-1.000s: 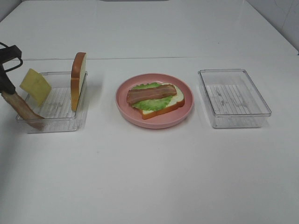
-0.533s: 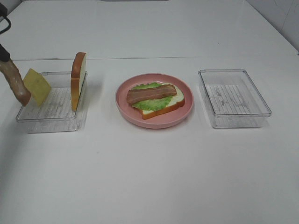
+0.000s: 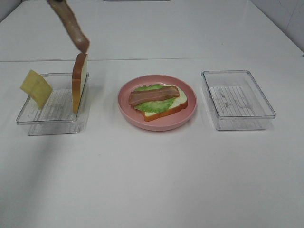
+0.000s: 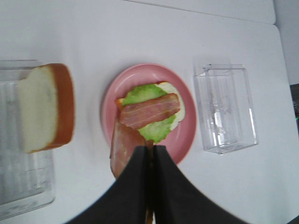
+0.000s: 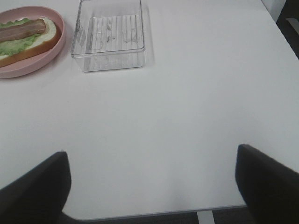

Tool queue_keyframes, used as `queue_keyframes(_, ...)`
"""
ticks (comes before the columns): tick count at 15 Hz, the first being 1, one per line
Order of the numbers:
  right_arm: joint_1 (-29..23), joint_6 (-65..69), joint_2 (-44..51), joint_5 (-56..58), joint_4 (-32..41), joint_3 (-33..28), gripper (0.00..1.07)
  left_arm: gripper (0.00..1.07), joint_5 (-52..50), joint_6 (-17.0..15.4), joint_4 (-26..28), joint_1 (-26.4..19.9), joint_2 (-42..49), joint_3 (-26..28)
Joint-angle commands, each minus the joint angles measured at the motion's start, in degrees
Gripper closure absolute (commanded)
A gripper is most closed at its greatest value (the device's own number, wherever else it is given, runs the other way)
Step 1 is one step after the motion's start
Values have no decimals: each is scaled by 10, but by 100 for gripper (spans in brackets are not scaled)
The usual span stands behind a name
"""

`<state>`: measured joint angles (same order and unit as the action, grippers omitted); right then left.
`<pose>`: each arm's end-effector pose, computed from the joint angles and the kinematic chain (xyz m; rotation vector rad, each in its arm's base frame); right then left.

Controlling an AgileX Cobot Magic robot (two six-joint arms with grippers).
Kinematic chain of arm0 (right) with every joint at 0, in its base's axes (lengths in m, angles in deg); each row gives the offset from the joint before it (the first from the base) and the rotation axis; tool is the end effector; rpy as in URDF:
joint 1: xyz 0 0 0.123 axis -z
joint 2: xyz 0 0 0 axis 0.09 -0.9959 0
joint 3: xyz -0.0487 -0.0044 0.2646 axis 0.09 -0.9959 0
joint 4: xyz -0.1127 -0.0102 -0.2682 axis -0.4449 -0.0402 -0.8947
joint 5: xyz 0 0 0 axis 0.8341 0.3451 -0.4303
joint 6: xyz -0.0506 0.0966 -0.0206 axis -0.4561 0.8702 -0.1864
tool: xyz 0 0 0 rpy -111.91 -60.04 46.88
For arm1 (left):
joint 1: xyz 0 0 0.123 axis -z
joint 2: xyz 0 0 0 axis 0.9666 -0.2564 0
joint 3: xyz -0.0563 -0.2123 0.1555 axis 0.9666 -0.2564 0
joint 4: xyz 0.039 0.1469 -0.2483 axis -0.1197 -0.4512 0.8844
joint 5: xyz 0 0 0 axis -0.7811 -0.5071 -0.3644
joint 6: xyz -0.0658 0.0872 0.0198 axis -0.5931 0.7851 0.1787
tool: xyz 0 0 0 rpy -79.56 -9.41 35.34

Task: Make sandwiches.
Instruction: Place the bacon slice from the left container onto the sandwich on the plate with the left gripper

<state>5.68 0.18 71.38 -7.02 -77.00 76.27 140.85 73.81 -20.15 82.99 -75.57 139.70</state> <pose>0.0664 -0.0051 0.2679 0.0555 2.1332 -0.0362 0.4362 -0.1094 0.3243 -0.1053 2.5102 -0.7809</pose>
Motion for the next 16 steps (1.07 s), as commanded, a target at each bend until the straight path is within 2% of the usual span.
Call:
queue_keyframes(1, 3, -4, 19, -5, 2, -2, 16, 107, -26, -38, 22, 81, -78, 84)
queue_keyframes(5, 3, -4, 19, -5, 2, -2, 16, 107, -89, -45, 65, 161, -189, 161)
queue_keyframes(6, 3, -4, 19, -5, 2, -2, 16, 107, -97, -45, 73, 168, -203, 168)
queue_keyframes(8, 3, -4, 19, -5, 2, -2, 16, 107, -155, -45, 129, 193, -259, 188)
queue_keyframes(11, 3, -4, 19, -5, 2, -2, 16, 107, -205, -44, 163, 203, -297, 193)
queue_keyframes(12, 3, -4, 19, -5, 2, -2, 16, 107, -215, -42, 191, 205, -317, 193)
queue_keyframes(16, 3, -4, 19, -5, 2, -2, 16, 107, -221, -40, 215, 205, -342, 193)
